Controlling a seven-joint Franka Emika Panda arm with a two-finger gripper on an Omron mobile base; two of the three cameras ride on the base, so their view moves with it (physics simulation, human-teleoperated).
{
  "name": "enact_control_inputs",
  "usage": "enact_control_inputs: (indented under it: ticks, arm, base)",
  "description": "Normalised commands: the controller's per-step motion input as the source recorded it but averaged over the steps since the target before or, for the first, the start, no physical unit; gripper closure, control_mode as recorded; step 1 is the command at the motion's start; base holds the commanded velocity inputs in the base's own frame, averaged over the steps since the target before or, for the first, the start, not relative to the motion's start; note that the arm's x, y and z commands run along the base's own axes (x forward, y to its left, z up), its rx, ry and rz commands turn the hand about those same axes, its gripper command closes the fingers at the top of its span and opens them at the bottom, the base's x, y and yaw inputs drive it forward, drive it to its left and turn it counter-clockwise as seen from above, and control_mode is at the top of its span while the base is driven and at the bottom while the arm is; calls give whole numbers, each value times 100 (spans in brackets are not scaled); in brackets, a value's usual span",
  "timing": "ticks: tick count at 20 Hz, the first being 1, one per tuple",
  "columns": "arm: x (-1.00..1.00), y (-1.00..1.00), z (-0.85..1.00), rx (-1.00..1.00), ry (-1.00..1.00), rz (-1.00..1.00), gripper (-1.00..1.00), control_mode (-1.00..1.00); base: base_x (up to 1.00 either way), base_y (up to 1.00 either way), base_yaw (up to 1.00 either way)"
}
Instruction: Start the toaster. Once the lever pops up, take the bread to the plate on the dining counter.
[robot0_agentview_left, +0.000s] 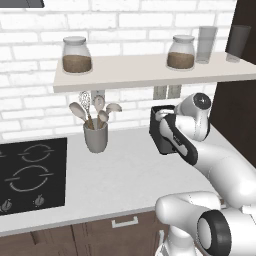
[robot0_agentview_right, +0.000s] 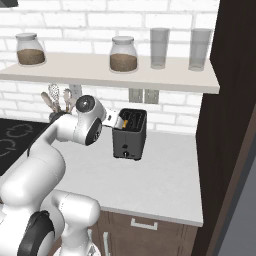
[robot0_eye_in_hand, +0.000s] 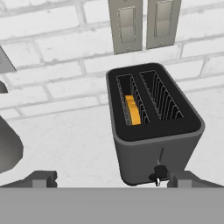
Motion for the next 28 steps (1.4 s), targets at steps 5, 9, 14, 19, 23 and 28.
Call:
enact_control_inputs:
  ticks: [5,9,14,19,23,28]
  arm:
    - [0,0,0,0,0,0,-100,-100]
    - [0,0,0,0,0,0,-100,-100]
    - [0,0,0,0,0,0,-100,-100]
    - [0,0,0,0,0,0,-100,-100]
    - [0,0,0,0,0,0,-100,-100]
    - [0,0,0,0,0,0,-100,-100]
  base:
    - [0,0,0]
    - [0,0,0]
    - [0,0,0]
    - [0,0,0]
    - [0,0,0]
    - [0,0,0]
